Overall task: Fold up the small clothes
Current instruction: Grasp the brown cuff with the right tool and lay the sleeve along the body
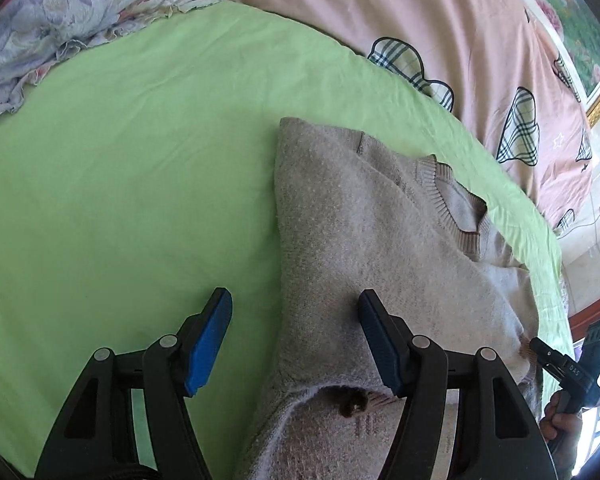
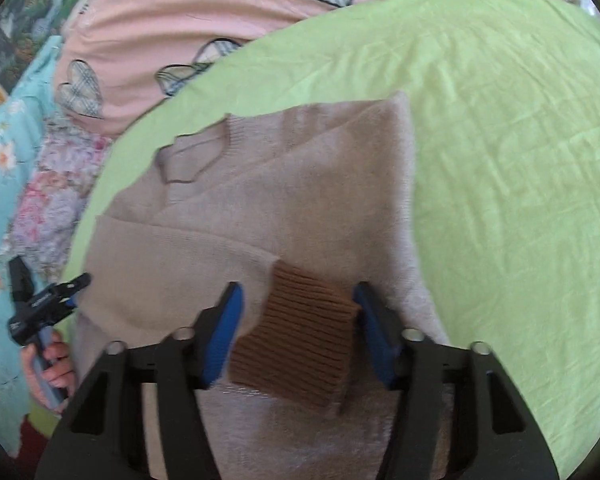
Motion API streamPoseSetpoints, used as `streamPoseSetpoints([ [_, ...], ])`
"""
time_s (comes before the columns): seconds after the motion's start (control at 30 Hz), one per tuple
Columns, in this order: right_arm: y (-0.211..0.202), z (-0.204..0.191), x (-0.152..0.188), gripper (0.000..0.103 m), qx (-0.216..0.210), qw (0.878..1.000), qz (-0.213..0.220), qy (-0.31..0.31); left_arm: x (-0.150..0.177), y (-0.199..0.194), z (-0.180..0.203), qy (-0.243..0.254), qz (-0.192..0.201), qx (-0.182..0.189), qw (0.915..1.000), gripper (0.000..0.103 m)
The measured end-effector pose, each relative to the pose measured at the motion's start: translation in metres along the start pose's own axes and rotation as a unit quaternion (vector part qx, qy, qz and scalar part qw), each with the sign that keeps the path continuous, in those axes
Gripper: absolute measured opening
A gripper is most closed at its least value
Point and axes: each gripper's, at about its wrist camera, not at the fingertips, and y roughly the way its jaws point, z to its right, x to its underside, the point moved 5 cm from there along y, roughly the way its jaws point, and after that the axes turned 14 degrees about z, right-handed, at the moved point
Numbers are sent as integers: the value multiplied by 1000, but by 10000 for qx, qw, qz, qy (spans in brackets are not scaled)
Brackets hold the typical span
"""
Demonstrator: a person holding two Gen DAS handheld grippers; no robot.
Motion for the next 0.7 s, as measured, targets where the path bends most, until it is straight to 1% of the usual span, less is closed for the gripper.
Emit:
streamPoseSetpoints([
  [0.03, -1, 2, 1, 43, -8, 10000, -7, 0, 0, 0, 1, 19, 1, -33, 10000, 66],
  [0.07, -1, 3, 2, 17, -6, 10000, -56, -28, 0, 1, 2, 51, -5, -87, 9999, 66],
  [0.1, -2, 4, 3, 9, -41, 9999, -131, -31, 0, 2, 4, 84, -7, -127, 9999, 66],
  [0.13, -7, 2, 1, 9, -117, 9999, -90, 7, -1, 1, 6, 146, 1, -173, 9997, 65],
  [0.23, -44, -12, -26, 9, -447, 9974, 562, -27, -1, 3, 16, 437, 49, -412, 9982, 65],
  [0.27, -54, -14, -35, 9, -452, 9963, 726, -43, 0, 3, 17, 484, 49, -463, 9977, 65],
  [0.3, -55, -13, -39, 9, -330, 9965, 748, -151, 1, 4, 19, 511, 39, -484, 9975, 65],
  [0.37, -45, -4, -37, 9, -12, 9976, 613, -307, 4, 5, 22, 552, 10, -502, 9972, 64],
  [0.4, -35, 4, -31, 9, 94, 9987, 428, -256, 6, 6, 24, 626, 13, -581, 9963, 63],
  [0.43, -25, 12, -23, 9, 179, 9993, 229, -223, 6, 6, 26, 711, 22, -639, 9954, 62],
  [0.5, -14, 19, -12, 9, 300, 9992, 28, -270, 7, 8, 30, 929, 50, -750, 9928, 60],
  [0.57, -9, 24, -4, 10, 374, 9991, 51, -215, 8, 10, 30, 1045, 63, -883, 9906, 60],
  [0.63, -13, 25, -4, 10, 412, 9990, 140, -141, 7, 7, 28, 994, 43, -906, 9909, 60],
  [0.67, -18, 24, -5, 15, 398, 9990, 179, -57, 7, 2, 26, 979, 50, -949, 9907, 60],
  [0.7, -25, 23, -6, 15, 405, 9989, 223, -30, 8, -3, 26, 986, 59, -962, 9904, 59],
])
